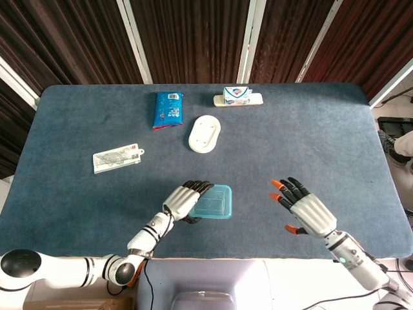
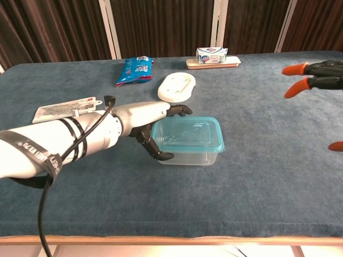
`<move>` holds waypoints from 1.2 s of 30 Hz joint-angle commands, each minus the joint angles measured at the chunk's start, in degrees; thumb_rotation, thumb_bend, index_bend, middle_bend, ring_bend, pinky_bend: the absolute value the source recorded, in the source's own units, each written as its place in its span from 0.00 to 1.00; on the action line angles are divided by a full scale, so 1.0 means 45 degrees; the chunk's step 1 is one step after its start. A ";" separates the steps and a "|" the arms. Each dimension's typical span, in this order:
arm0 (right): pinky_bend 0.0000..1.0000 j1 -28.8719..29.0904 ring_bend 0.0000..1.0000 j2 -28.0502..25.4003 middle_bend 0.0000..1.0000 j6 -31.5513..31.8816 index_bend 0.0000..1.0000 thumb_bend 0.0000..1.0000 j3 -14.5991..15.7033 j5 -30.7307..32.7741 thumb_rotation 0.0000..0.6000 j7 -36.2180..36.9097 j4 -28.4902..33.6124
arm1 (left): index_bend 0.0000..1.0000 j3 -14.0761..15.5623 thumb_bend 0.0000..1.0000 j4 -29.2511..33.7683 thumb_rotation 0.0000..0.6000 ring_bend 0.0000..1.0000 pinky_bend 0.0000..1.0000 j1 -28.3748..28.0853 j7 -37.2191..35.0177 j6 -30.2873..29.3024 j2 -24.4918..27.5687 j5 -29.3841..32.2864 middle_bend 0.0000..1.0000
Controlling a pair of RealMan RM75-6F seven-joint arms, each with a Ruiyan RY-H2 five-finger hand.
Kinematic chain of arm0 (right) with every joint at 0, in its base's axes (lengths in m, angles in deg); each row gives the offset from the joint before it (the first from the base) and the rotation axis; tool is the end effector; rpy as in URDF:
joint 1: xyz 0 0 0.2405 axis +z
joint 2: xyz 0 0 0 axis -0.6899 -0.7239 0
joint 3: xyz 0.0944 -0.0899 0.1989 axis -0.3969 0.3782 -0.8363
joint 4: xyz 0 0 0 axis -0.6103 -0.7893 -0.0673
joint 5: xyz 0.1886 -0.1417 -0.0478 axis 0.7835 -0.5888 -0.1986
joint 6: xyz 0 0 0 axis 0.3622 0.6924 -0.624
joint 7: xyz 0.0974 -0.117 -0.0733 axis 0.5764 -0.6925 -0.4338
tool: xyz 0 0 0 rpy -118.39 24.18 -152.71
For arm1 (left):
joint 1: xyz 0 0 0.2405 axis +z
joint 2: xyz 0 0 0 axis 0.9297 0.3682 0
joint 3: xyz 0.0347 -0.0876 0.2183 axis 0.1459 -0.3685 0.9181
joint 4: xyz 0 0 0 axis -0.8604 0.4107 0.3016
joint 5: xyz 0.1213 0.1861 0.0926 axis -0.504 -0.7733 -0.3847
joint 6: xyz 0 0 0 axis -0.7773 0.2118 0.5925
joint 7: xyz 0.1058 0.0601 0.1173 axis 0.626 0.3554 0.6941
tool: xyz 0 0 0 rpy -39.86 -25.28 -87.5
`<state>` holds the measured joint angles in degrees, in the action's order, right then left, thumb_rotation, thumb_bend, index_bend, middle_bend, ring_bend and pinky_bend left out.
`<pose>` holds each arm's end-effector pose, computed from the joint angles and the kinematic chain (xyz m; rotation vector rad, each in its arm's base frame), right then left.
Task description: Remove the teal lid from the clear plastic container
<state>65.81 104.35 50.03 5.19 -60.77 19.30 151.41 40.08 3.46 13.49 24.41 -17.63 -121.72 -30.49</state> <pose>-0.2350 -0.2715 0.0345 2.0117 -0.6588 0.9701 -0.0431 0.3299 -0.1302 -2.0934 -1.1190 -0.9302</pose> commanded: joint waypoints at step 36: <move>0.00 0.2434 0.00 0.5286 0.00 -0.0431 0.55 0.40 0.0300 0.0584 1.00 0.0030 -0.2776 | 0.00 0.0457 0.31 0.0138 1.00 0.64 0.67 0.1084 0.0054 -0.1058 -0.0823 -0.0906 0.59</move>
<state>76.68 128.02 48.18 6.49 -58.29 19.53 138.96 42.14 4.07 18.36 24.65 -22.38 -125.42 -34.57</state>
